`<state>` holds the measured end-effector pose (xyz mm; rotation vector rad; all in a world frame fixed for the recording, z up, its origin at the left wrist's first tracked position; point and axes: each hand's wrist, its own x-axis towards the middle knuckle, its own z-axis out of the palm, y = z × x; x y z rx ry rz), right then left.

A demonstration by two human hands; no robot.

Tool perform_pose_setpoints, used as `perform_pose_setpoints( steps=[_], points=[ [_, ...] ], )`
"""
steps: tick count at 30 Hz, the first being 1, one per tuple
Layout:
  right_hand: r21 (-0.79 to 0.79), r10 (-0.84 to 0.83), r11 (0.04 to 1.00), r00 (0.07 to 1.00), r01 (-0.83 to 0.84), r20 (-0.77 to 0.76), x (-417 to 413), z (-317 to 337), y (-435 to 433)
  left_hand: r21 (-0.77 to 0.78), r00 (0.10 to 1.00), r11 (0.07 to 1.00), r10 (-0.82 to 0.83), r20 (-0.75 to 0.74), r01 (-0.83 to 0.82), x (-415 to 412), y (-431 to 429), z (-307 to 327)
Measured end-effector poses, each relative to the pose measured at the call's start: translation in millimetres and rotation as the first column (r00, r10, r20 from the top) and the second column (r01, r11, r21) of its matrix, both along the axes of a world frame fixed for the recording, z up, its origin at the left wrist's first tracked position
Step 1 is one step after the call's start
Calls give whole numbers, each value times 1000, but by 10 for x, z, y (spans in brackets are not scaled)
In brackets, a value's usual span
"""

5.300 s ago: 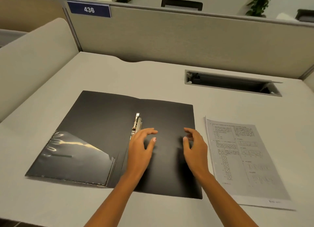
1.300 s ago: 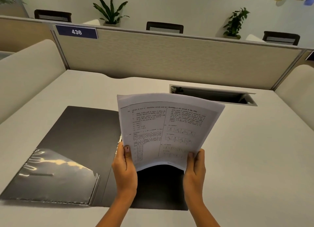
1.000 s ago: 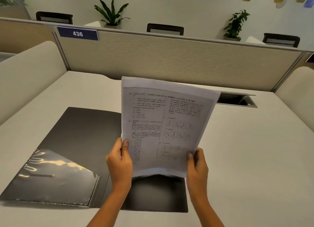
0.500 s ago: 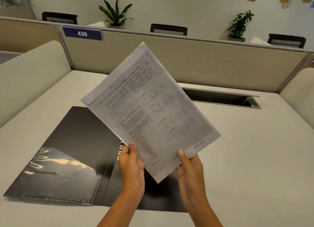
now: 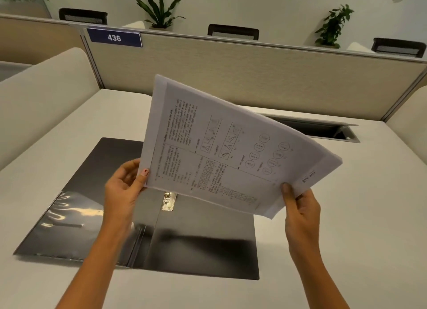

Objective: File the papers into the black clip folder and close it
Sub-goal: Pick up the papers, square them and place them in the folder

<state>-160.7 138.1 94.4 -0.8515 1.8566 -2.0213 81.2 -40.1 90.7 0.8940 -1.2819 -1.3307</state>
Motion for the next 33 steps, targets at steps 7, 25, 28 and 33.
perform_pose_setpoints(
  steps=[7,25,28,33],
  points=[
    [7,82,997,996,-82,37,90,-302,79,-48,977,998,56,208,-47,-35,257,-271],
    [99,-19,995,991,6,130,165,-623,92,51,951,971,219,217,-235,-250,449,-464],
    [99,-42,995,992,31,118,149,-625,81,28,945,966,245,218,-257,-247,435,-475],
    [141,-20,990,992,3,121,146,-745,73,29,938,973,212,276,-228,-250,419,-608]
  ],
)
